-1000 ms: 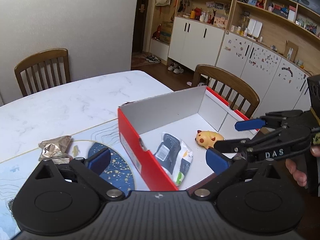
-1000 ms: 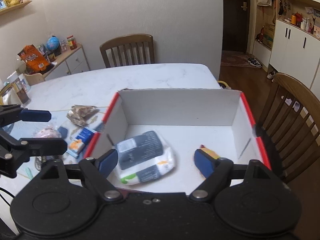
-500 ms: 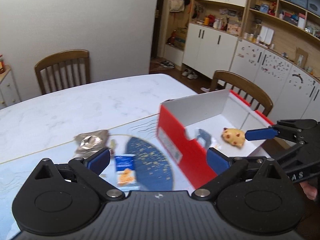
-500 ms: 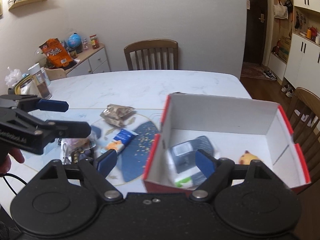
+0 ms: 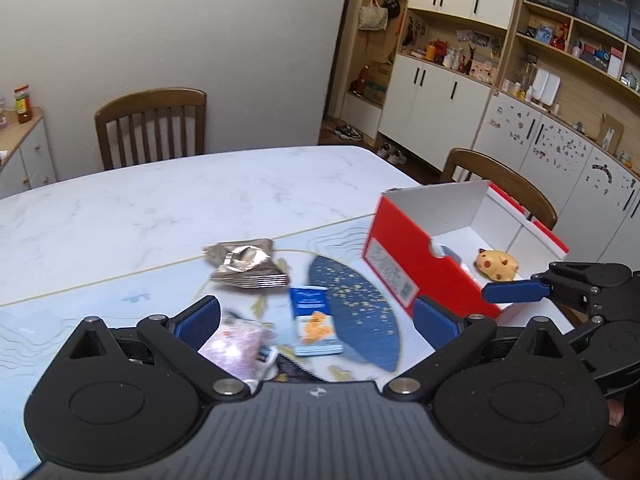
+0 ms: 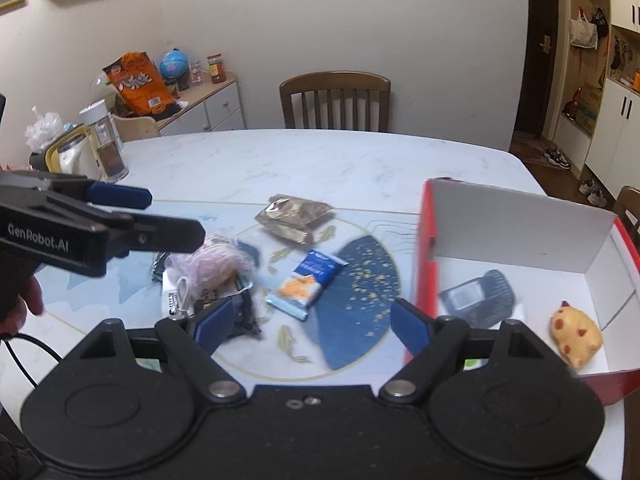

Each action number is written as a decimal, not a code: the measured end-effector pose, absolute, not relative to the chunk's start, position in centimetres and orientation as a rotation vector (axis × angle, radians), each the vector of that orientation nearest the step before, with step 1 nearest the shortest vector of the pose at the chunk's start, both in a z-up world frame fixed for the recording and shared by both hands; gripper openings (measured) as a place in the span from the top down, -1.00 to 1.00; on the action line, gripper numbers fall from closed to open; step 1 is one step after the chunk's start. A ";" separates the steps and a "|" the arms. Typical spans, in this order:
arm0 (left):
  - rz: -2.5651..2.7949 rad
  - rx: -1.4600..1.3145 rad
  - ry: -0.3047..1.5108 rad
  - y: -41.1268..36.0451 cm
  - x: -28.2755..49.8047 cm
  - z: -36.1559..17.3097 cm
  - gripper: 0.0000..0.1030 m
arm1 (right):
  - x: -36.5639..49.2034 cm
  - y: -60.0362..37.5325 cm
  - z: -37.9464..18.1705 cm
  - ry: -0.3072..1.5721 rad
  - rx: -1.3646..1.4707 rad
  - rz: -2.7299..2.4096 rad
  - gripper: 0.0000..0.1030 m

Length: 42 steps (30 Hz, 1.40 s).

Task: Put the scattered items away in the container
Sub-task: 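Withdraw both tools from the box back toward the remaining items, then grasp the black mesh bag with the left tool while the right tool grasps the black snack packet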

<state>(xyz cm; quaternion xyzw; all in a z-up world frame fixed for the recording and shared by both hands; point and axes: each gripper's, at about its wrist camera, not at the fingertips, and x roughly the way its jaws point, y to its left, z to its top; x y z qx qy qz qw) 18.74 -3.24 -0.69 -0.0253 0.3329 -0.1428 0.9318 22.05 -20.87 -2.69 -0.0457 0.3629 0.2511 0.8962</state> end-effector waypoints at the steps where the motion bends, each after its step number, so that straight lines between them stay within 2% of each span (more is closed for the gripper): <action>1: -0.285 -0.055 0.678 -2.7 18.6 -0.8 -1.00 | 21.9 -20.4 -2.9 0.752 -0.100 0.520 -0.66; 24: -0.179 -0.050 0.727 7.1 18.7 -5.9 -1.00 | 22.3 -12.5 -6.9 0.812 -0.153 0.505 -0.63; 42: -0.163 -0.018 0.773 8.3 20.9 -9.8 -0.99 | 23.9 -9.9 -10.6 0.872 -0.250 0.553 -0.62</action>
